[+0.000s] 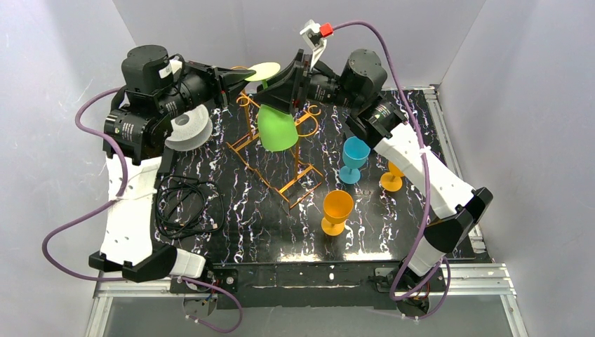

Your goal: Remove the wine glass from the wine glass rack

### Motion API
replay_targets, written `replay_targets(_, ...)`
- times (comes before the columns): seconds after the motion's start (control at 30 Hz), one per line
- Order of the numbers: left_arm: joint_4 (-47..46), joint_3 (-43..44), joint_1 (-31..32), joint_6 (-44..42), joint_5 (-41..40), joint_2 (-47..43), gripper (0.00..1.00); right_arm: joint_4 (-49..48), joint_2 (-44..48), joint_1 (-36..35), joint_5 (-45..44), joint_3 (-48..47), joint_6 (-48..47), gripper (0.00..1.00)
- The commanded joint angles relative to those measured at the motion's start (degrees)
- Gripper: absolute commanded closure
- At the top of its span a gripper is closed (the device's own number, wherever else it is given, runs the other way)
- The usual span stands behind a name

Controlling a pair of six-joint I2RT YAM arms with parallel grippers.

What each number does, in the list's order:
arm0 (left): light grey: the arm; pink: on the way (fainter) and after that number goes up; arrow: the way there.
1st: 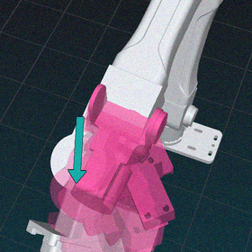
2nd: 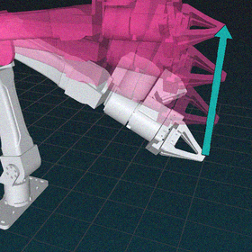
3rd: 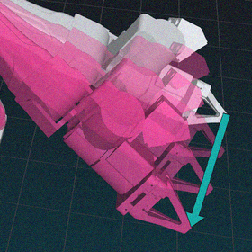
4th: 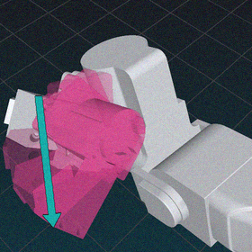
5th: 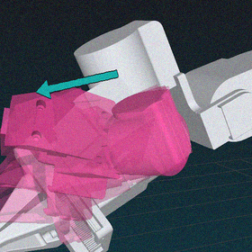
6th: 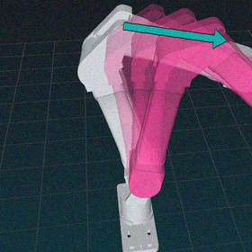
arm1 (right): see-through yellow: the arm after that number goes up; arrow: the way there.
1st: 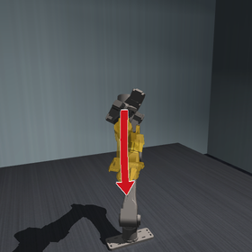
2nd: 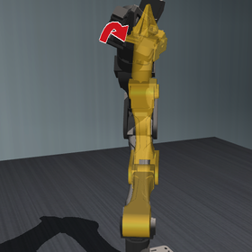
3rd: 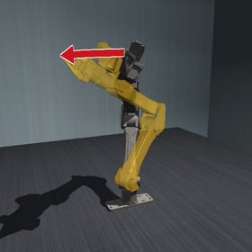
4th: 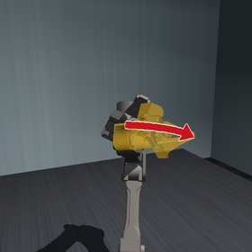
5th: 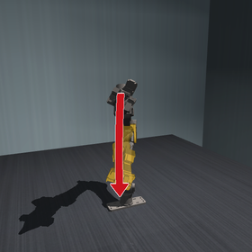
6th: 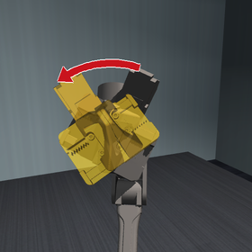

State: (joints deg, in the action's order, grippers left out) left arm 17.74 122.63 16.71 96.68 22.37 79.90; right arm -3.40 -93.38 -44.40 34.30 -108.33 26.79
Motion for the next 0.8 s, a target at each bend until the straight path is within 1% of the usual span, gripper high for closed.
replay_targets(0.0, -4.03, 1.12, 0.24, 0.80, 3.68, -0.08, 1.00, -2.74, 0.48, -0.55, 0.15, -2.29, 0.10, 0.57)
replay_targets(0.07, -4.01, 0.91, 0.17, 0.78, 3.82, -0.10, 1.00, -2.86, 0.85, -0.60, 0.31, -1.96, 0.31, 0.66)
replay_targets(0.17, -4.09, 0.32, 0.19, 0.49, 3.43, -0.47, 1.00, -2.89, 1.49, -0.68, 0.12, -1.23, 0.58, 0.86)
replay_targets(0.2, -4.60, 0.07, 0.21, 0.10, 3.46, -0.59, 1.00, -2.84, 1.65, -0.76, 0.05, -0.90, 0.64, 0.94)
replay_targets(0.23, -5.17, -0.03, 0.24, -0.29, 3.47, -0.58, 0.97, -2.89, 1.99, -0.77, -0.06, -0.57, 0.68, 0.99)
replay_targets(0.3, -5.54, 0.26, 0.22, -1.45, 3.70, -0.52, 0.85, -2.77, 2.62, -0.84, -0.62, 0.14, 0.92, 0.99)
replay_targets(0.47, -6.89, 0.64, 0.24, -3.96, 4.08, -0.66, 0.47, -2.92, 3.62, -0.95, -1.34, 0.85, 2.37, 0.99)
replay_targets(0.53, -7.34, 0.81, 0.20, -6.17, 4.23, -0.88, 0.35, -3.09, 4.17, -0.95, -1.70, 1.17, 3.36, 0.99)
replay_targets(0.67, -6.84, 1.14, 0.14, -11.92, 2.06, -1.72, 0.10, -3.32, 6.04, -0.95, -3.97, 2.99, 4.44, 0.99)
replay_targets(0.77, -7.78, 1.85, 0.12, -14.89, 0.90, -1.41, 0.06, -3.66, 7.80, -0.95, -6.61, 4.25, 4.73, 0.99)
